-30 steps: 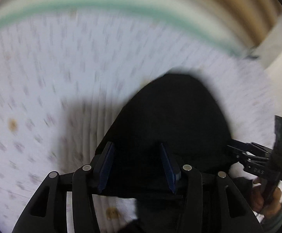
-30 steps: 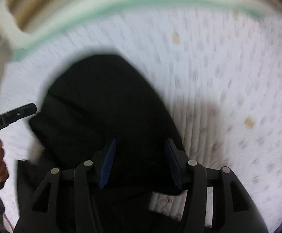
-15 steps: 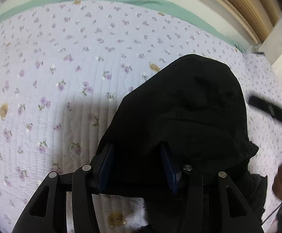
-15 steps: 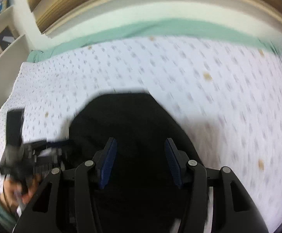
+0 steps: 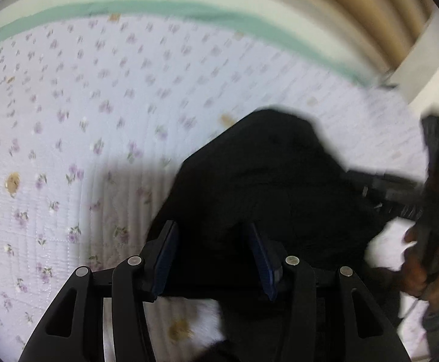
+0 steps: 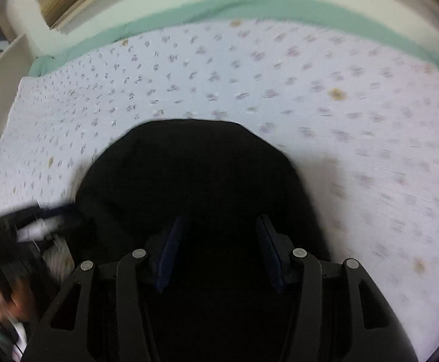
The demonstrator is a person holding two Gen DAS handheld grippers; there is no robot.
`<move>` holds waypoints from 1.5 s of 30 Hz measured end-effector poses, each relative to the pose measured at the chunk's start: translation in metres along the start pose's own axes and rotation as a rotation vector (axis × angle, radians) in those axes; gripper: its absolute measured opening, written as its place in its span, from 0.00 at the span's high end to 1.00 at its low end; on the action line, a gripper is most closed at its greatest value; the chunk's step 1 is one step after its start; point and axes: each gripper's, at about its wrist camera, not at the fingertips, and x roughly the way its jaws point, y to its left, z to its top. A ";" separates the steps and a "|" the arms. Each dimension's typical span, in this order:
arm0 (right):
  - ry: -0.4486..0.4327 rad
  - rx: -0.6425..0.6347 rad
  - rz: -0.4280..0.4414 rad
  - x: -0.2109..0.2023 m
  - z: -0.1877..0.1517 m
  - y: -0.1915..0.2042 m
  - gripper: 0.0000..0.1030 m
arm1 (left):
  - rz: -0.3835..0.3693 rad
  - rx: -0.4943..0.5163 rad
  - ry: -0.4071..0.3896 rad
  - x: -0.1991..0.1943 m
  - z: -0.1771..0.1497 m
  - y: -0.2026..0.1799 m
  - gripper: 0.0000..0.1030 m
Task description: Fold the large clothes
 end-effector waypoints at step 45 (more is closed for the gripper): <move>-0.130 -0.231 0.195 -0.082 -0.027 0.017 0.85 | -0.164 0.257 0.023 -0.074 -0.003 -0.054 0.83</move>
